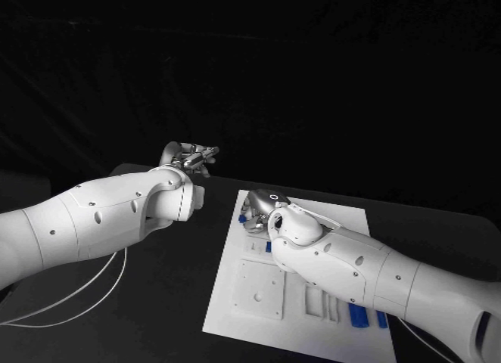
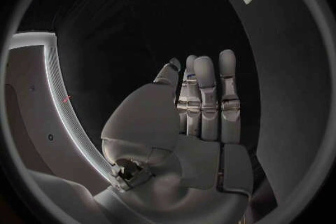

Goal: Assemble the parts on the task board

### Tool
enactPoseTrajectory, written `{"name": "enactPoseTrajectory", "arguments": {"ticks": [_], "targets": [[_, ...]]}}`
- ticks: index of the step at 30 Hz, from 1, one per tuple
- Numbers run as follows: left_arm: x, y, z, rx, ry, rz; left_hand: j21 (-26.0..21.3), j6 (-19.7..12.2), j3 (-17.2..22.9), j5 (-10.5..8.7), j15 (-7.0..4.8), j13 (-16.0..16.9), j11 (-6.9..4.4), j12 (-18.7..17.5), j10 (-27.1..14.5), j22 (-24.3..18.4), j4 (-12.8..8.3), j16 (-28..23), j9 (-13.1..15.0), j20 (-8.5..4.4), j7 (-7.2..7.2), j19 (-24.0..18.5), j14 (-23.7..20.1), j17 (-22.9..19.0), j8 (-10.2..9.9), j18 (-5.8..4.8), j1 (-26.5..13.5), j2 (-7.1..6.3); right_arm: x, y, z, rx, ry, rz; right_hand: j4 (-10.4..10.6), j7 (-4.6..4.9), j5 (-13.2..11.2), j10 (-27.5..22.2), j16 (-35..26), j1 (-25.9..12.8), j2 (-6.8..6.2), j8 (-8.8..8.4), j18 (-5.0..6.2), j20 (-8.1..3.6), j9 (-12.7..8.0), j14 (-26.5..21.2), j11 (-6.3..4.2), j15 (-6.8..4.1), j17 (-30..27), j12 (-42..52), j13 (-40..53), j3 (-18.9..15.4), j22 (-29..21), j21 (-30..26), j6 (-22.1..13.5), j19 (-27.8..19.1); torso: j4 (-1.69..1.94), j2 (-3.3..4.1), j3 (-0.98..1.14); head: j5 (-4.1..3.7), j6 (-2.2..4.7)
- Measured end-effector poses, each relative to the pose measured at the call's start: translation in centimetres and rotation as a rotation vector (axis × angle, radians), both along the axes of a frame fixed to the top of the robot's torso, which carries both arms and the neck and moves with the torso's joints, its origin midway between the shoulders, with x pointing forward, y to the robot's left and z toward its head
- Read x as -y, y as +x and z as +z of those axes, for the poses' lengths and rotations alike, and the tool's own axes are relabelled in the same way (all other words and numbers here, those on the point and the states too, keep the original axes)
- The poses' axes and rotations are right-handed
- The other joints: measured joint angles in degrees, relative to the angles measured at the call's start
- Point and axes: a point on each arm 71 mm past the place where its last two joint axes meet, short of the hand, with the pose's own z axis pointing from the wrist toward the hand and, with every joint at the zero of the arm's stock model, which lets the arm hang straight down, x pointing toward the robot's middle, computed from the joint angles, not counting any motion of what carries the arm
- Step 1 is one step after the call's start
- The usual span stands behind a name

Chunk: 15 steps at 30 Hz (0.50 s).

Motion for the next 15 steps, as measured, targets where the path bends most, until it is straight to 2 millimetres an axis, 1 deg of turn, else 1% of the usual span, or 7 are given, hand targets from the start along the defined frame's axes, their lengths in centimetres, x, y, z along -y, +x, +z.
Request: {"name": "enactPoseTrajectory", "arguments": {"ticks": [2, 4, 7, 12, 14, 15], "targets": [[-0.01, 0.0, -0.01, -0.001, -0.001, -0.001, 0.0, 0.0, 0.0, 0.0, 0.0, 0.0, 0.0, 0.0, 0.0, 0.0, 0.0, 0.0, 0.0, 0.0, 0.0, 0.0, 0.0, 0.0, 0.0, 0.0, 0.0, 0.0, 0.13, 0.04, -0.02, 0.0, -0.001, -0.002, -0.39, -0.03, 0.71, 0.0, 0.0, 0.01, -0.18, 0.0, 0.0, 0.0, -0.07, 0.0, 0.0, 0.0, 0.0, 0.0, -0.13, 0.39, 0.0, 0.0, -0.68, 0.0, 0.0, 0.0, -0.01, 0.0, 0.0], [-0.02, 0.0, -0.01, -0.002, -0.002, -0.002, -0.22, 0.0, 0.0, 0.0, 0.0, 0.0, 0.0, 0.0, 0.0, 0.07, 0.0, 0.0, 0.0, 0.21, 0.0, 0.21, 0.0, 0.0, 0.24, 0.0, 0.0, 0.0, 0.27, 0.08, -0.06, 0.0, -0.002, -0.004, -0.82, -0.09, 0.91, 0.0, -0.19, 0.36, -0.53, 0.0, 0.0, 0.0, -0.06, 0.0, 0.0, 0.0, 0.0, -0.23, -0.23, 0.27, 0.0, 0.0, -1.59, 0.0, 0.0, -0.01, -0.01, -0.01, -0.01], [-0.05, 0.0, -0.03, -0.004, -0.003, -0.004, -0.22, -0.2, -0.16, 0.0, 0.0, 0.0, 0.0, 0.0, 0.0, 0.15, -0.16, 0.0, 0.0, 0.21, 0.2, 0.21, 0.0, 0.0, 0.23, 0.0, 0.0, 0.0, 0.46, 0.13, -0.11, -0.001, -0.004, -0.007, -0.95, -0.08, 1.2, -0.01, -0.21, 0.37, -0.53, 0.0, 0.0, 0.0, -0.13, 0.0, -0.01, 0.0, 0.0, -0.23, -0.3, 0.14, 0.0, 0.0, -2.62, 0.0, 0.0, -0.03, -0.01, -0.01, -0.01], [-0.06, 0.01, -0.04, -0.006, -0.005, -0.007, -0.22, -0.2, -0.16, -0.24, 0.0, 0.0, 0.0, 0.0, -0.41, 0.23, -0.16, 0.0, 0.0, 0.21, 0.2, 0.21, 0.0, 0.07, 0.23, 0.0, 0.0, 0.0, 0.68, 0.19, -0.16, -0.001, -0.005, -0.01, -1.6, -0.51, 1.47, -0.43, -0.21, 0.67, -0.83, 0.0, 0.0, -0.08, -0.2, 0.0, -0.59, 0.0, 0.12, -0.5, -0.48, -0.52, 0.0, 0.25, -5.43, -0.08, 0.0, -0.03, -0.01, -0.05, 0.07], [-0.06, 0.01, -0.05, -0.007, -0.005, -0.008, -0.21, -0.2, -0.16, -0.24, 0.0, 0.0, 0.0, 0.0, -0.41, 0.23, -0.16, 0.0, 0.01, 0.21, 0.2, 0.21, 0.0, 0.07, 0.23, 0.0, 0.0, 0.0, 0.78, 0.2, -0.18, 0.0, -0.005, -0.01, -1.83, -0.54, 1.7, -0.27, -0.21, 0.71, -0.87, 0.0, -0.01, -0.2, -0.2, 0.01, -0.77, 0.0, 0.17, -0.56, -0.49, -0.91, 0.0, 0.25, -6.26, -0.22, 0.0, -0.02, -0.01, -0.06, 0.07], [-0.06, 0.01, -0.05, -0.007, -0.006, -0.008, -0.31, -0.2, -0.16, -0.24, 0.0, 0.0, 0.0, 0.0, -0.41, 0.26, -0.16, 0.0, 0.01, 0.21, 0.2, 0.21, 0.0, 0.07, 0.23, 0.0, 0.0, 0.0, 0.82, 0.2, -0.19, 0.0, -0.004, -0.011, -1.76, -0.52, 1.7, -0.19, -0.45, 1.03, -1.19, -0.12, -0.01, -0.2, -0.26, 0.0, -0.87, 0.0, 0.2, -0.72, -0.49, -1.69, 0.0, 0.25, -6.85, -0.22, 0.0, -0.01, -0.01, -0.06, 0.07]]}}
